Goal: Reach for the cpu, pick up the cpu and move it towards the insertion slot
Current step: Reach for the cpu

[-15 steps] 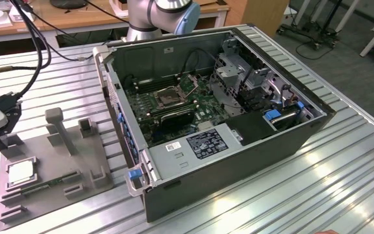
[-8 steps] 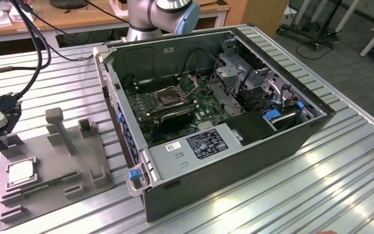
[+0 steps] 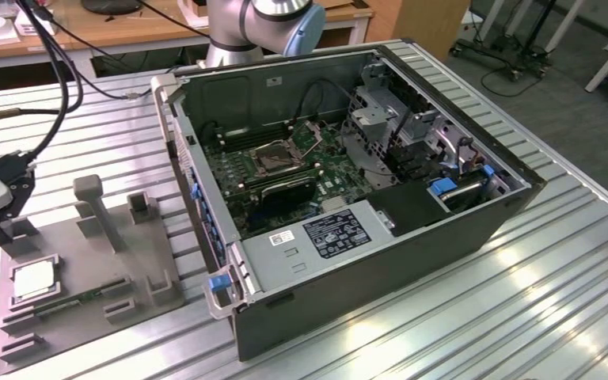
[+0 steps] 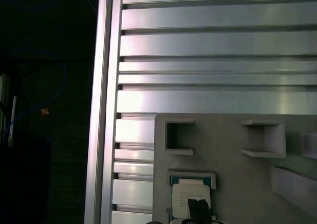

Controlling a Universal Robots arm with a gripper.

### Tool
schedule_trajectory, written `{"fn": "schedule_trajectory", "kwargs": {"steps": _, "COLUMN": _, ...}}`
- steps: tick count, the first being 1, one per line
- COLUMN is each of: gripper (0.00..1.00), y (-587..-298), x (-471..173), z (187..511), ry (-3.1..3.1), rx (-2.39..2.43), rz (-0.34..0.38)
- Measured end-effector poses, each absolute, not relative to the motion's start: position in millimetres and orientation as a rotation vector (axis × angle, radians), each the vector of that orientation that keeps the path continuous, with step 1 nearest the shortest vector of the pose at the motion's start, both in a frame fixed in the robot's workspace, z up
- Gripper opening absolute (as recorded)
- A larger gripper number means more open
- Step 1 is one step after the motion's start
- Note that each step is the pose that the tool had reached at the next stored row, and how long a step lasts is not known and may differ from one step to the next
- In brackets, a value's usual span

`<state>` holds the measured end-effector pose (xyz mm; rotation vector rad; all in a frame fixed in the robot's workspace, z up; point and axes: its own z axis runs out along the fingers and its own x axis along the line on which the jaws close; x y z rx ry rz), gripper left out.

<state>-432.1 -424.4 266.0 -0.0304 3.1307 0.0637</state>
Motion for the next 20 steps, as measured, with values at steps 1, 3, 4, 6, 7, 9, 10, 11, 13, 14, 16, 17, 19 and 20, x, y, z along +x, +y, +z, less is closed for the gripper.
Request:
{"fn": "schedule_trajectory", "kwargs": {"steps": 1, "gripper": 0.1, "y": -425, "x": -432, "z": 266, "ry": 3.131, "rx": -0.031, "rz": 0.064}}
{"fn": "schedule_trajectory", "kwargs": {"steps": 3, "gripper": 0.1, "y": -427, "x": -432, "z": 264, "ry": 3.131, "rx": -0.032, "rz": 0.064}}
{"fn": "schedule_trajectory", "kwargs": {"steps": 4, "gripper": 0.1, "y": -428, "x": -432, "z": 263, "ry": 3.131, "rx": -0.033, "rz": 0.064}}
{"fn": "schedule_trajectory", "kwargs": {"steps": 6, "gripper": 0.1, "y": -431, "x": -432, "z": 262, "ry": 3.131, "rx": -0.034, "rz": 0.064}}
{"fn": "schedule_trajectory", "kwargs": {"steps": 7, "gripper": 0.1, "y": -432, "x": -432, "z": 260, "ry": 3.13, "rx": -0.034, "rz": 0.065}}
{"fn": "schedule_trajectory", "kwargs": {"steps": 9, "gripper": 0.1, "y": -435, "x": -432, "z": 258, "ry": 3.131, "rx": -0.035, "rz": 0.065}}
{"fn": "schedule_trajectory", "kwargs": {"steps": 10, "gripper": 0.1, "y": -436, "x": -432, "z": 256, "ry": 3.131, "rx": -0.035, "rz": 0.065}}
{"fn": "schedule_trajectory", "kwargs": {"steps": 11, "gripper": 0.1, "y": -437, "x": -432, "z": 255, "ry": 3.13, "rx": -0.036, "rz": 0.065}}
{"fn": "schedule_trajectory", "kwargs": {"steps": 13, "gripper": 0.1, "y": -438, "x": -432, "z": 252, "ry": 3.13, "rx": -0.036, "rz": 0.065}}
{"fn": "schedule_trajectory", "kwargs": {"steps": 14, "gripper": 0.1, "y": -438, "x": -432, "z": 251, "ry": 3.13, "rx": -0.036, "rz": 0.065}}
{"fn": "schedule_trajectory", "kwargs": {"steps": 16, "gripper": 0.1, "y": -438, "x": -432, "z": 241, "ry": 3.13, "rx": -0.037, "rz": 0.065}}
{"fn": "schedule_trajectory", "kwargs": {"steps": 17, "gripper": 0.1, "y": -439, "x": -432, "z": 236, "ry": 3.13, "rx": -0.037, "rz": 0.065}}
{"fn": "schedule_trajectory", "kwargs": {"steps": 19, "gripper": 0.1, "y": -439, "x": -432, "z": 235, "ry": 3.131, "rx": -0.037, "rz": 0.065}}
{"fn": "schedule_trajectory", "kwargs": {"steps": 20, "gripper": 0.1, "y": -439, "x": -432, "z": 235, "ry": 3.131, "rx": -0.037, "rz": 0.065}}
